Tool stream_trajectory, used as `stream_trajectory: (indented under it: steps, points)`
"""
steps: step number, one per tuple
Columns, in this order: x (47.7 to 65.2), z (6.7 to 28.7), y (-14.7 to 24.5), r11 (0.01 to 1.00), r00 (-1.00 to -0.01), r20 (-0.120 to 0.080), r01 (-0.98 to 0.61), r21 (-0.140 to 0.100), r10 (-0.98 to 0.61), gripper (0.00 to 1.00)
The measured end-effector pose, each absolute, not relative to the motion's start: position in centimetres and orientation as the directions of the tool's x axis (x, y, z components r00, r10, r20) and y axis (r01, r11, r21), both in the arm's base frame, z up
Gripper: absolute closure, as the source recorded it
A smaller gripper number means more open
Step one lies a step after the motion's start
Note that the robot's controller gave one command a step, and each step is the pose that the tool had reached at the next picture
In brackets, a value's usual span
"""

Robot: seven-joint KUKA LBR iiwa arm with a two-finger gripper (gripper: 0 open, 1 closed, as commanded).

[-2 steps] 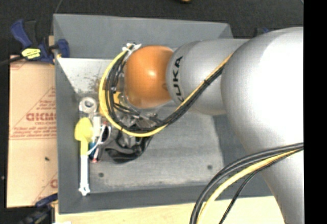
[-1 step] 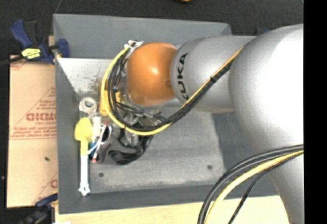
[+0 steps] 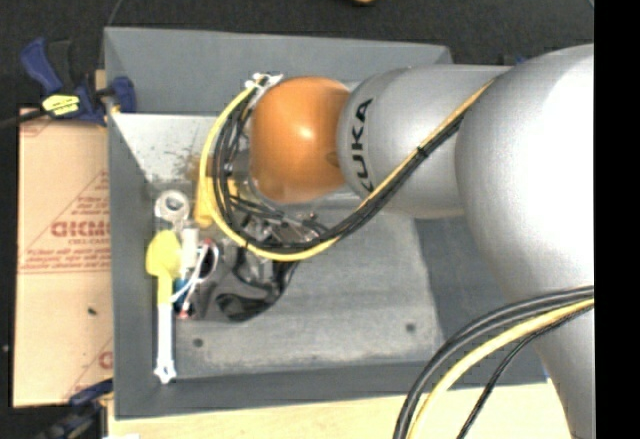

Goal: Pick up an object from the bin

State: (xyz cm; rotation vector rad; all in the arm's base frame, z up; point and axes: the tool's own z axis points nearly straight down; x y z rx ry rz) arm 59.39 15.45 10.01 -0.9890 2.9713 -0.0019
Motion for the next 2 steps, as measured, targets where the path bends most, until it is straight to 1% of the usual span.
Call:
stream_trajectory:
  steps: [1, 2]
  points:
    - [59.41, 11.32, 15.46, 0.813, -0.813, -0.012, -0.582, -0.004, -0.582, 1.0]
    - [59.52, 12.06, 15.48, 0.815, -0.815, -0.015, -0.579, -0.005, -0.579, 1.0]
